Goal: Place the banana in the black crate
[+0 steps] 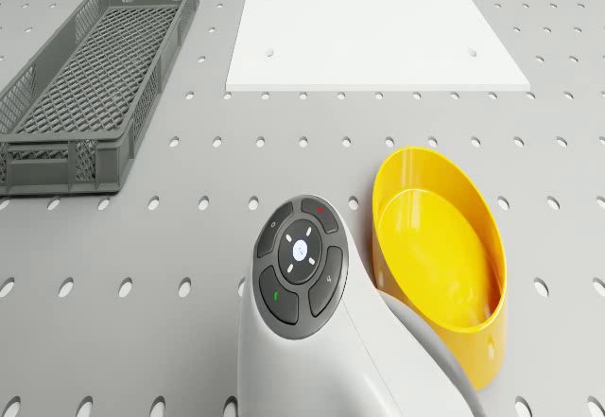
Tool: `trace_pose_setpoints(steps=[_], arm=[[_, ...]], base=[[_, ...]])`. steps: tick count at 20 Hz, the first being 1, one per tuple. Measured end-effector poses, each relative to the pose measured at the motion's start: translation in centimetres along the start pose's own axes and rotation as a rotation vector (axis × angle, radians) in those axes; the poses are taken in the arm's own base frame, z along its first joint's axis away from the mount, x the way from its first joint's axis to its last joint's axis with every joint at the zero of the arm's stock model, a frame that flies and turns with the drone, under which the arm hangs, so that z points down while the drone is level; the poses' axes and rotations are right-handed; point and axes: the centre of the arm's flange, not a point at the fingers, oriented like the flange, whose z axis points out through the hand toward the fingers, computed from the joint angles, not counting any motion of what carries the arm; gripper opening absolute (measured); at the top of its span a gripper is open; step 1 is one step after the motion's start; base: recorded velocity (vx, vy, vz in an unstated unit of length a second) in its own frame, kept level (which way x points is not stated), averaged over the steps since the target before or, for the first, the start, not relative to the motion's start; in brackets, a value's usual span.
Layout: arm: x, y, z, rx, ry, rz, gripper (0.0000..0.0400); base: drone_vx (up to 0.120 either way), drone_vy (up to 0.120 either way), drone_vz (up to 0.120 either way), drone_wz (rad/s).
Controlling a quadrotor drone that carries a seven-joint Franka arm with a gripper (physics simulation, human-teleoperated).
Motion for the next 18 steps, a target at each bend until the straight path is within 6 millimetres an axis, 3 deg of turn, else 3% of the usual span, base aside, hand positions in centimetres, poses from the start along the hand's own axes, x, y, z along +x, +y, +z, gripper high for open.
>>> trace_pose_setpoints(steps=[2, 6, 18], arm=[[0.0, 0.0, -0.8, 0.0, 0.0, 0.005, 0.0197], [0.0, 0.0, -2.3, -0.001, 0.001, 0.002, 0.02], [0.0, 0.0, -3.6, -0.001, 0.002, -0.009, 0.0201]], base=[[0.0, 0.0, 0.0, 0.0], [0.01, 0.03, 0.11, 0.0], [0.12, 0.12, 0.12, 0.0]])
